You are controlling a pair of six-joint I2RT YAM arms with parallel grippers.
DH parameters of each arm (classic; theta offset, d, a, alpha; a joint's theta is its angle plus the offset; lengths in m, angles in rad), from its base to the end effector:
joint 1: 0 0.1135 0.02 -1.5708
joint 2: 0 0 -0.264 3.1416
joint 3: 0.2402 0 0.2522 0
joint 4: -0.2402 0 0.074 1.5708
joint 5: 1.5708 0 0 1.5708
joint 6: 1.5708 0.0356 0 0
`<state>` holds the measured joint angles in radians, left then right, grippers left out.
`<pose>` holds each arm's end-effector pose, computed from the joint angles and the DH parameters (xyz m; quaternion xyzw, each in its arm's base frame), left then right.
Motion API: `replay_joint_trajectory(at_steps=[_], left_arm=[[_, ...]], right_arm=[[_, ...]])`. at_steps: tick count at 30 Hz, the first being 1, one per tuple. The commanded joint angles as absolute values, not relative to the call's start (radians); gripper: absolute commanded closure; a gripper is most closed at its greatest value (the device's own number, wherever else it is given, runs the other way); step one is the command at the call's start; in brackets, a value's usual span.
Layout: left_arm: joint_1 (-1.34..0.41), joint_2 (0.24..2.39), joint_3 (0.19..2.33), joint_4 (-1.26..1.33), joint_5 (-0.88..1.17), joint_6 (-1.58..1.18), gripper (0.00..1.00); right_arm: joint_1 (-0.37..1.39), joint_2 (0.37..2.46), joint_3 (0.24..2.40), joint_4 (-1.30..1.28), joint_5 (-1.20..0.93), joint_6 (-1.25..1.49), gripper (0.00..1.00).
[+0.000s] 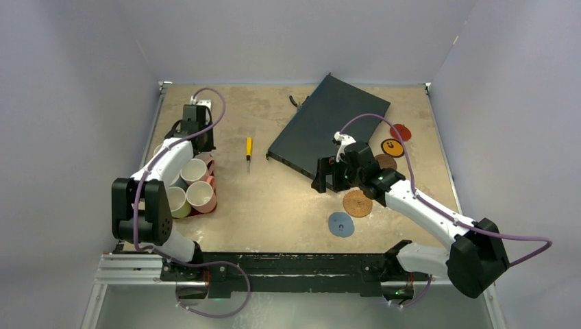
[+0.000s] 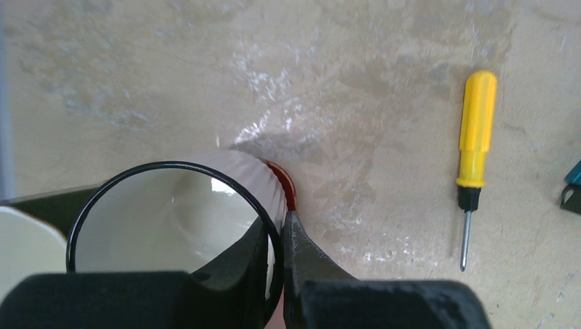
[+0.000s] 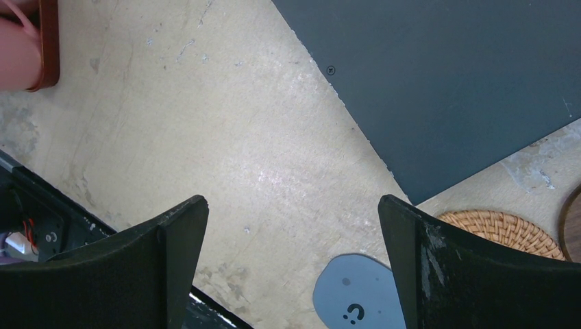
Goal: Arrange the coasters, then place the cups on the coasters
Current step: Pick up the cup from the tray.
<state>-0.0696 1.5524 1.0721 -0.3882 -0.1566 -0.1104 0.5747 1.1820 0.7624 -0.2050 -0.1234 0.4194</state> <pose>0.3302 -0.0175 0.2342 -0.0460 0.9354 0.0423 0.3481 0.2131 0.1432 0.2489 -0.0969 0.8836 0.2651 0.3736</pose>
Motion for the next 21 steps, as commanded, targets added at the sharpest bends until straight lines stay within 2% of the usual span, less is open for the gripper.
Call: replay_joint_trajectory(at_steps=[1,12,21], left_arm=[[-0.081,1.466,1.174,-0.252,-0.243,-0.093,1.00],[-0.101,1.479,1.289,-0.343,-0.214,-0.112,1.00],[-0.184,1.482,1.414,-0.447,-0.240,-0.111,1.00]], right_arm=[[0.569,1.161,0.769,-0.208,-0.129,0.423,0.02],[0.569,1.164,0.775,-0.209,-0.130,0.428,0.02],[0.569,1.161,0.779,-0.208,-0.129,0.434,0.02]])
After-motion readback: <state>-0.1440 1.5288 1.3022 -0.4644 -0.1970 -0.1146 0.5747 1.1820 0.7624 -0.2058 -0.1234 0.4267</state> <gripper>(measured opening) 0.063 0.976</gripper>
